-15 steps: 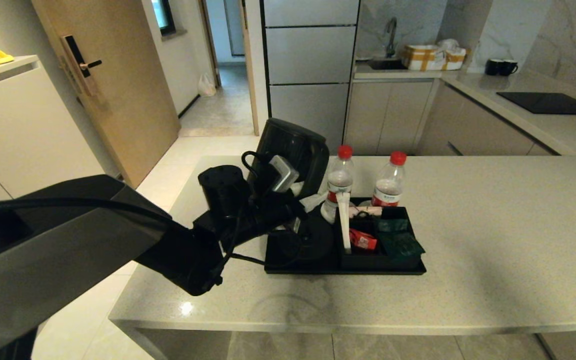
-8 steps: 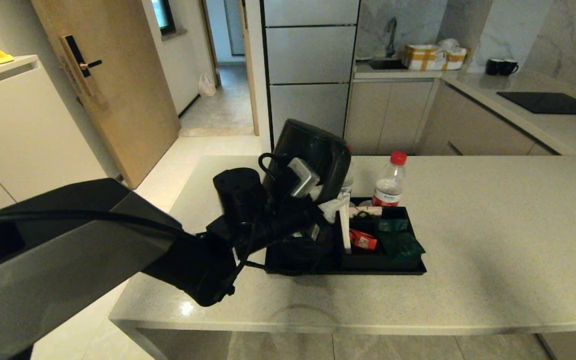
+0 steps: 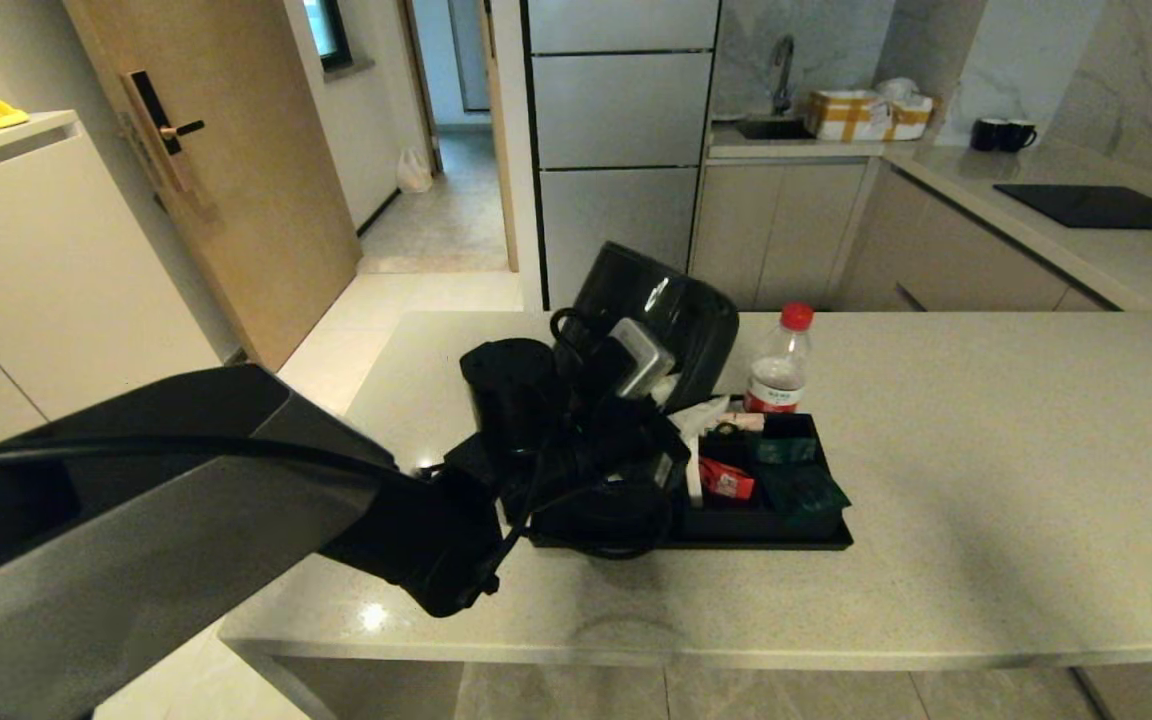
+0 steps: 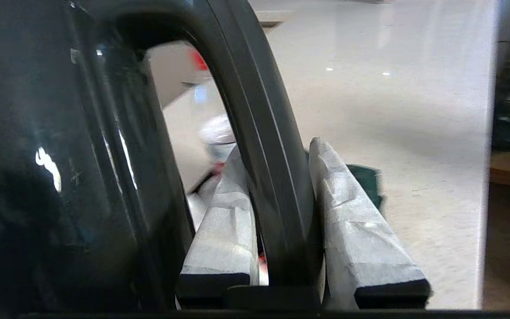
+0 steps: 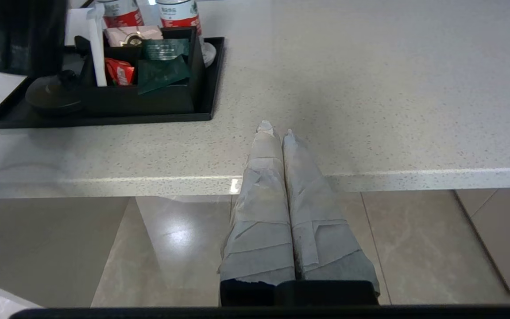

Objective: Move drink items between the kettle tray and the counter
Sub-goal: Return the kettle to its original position

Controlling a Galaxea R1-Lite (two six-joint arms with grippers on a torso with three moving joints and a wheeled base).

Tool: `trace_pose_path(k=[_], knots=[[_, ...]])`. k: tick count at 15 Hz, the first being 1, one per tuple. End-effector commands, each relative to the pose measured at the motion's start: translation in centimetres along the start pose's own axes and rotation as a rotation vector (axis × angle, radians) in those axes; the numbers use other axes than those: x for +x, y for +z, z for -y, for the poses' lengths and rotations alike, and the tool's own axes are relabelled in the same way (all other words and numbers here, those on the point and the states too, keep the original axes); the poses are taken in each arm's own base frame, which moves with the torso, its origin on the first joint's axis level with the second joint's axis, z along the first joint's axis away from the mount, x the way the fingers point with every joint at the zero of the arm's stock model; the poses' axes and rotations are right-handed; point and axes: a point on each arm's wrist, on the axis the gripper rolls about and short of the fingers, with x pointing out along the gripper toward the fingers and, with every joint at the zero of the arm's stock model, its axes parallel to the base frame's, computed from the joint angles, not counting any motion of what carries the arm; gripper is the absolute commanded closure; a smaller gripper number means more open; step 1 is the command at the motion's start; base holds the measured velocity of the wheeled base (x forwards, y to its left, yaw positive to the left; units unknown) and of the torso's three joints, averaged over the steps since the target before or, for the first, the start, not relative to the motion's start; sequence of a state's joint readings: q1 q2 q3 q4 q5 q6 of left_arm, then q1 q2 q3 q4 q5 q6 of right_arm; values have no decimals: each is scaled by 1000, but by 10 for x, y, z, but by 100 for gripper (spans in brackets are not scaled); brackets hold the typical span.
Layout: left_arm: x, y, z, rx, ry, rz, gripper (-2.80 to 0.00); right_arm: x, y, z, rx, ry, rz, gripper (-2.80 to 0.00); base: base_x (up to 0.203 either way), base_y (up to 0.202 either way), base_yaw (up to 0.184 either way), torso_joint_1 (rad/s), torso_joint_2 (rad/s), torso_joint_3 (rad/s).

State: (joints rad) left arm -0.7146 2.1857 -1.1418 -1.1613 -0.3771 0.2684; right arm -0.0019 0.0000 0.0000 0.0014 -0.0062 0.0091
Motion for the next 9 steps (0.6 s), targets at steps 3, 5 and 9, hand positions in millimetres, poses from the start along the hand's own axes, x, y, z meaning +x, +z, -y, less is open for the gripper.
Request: trace_pose_path(k=[3, 5, 9], knots=[[11, -17, 8, -11, -20, -15, 0, 0, 0, 0, 0, -1, 1, 0, 0, 0, 0, 0, 0, 0], [16, -29, 20, -24, -43, -39, 0, 0, 0, 0, 0, 0, 1, 0, 0, 0, 0, 0, 0, 0], [17, -36, 23, -30, -44, -54, 0, 0, 0, 0, 0, 0, 1, 0, 0, 0, 0, 0, 0, 0]])
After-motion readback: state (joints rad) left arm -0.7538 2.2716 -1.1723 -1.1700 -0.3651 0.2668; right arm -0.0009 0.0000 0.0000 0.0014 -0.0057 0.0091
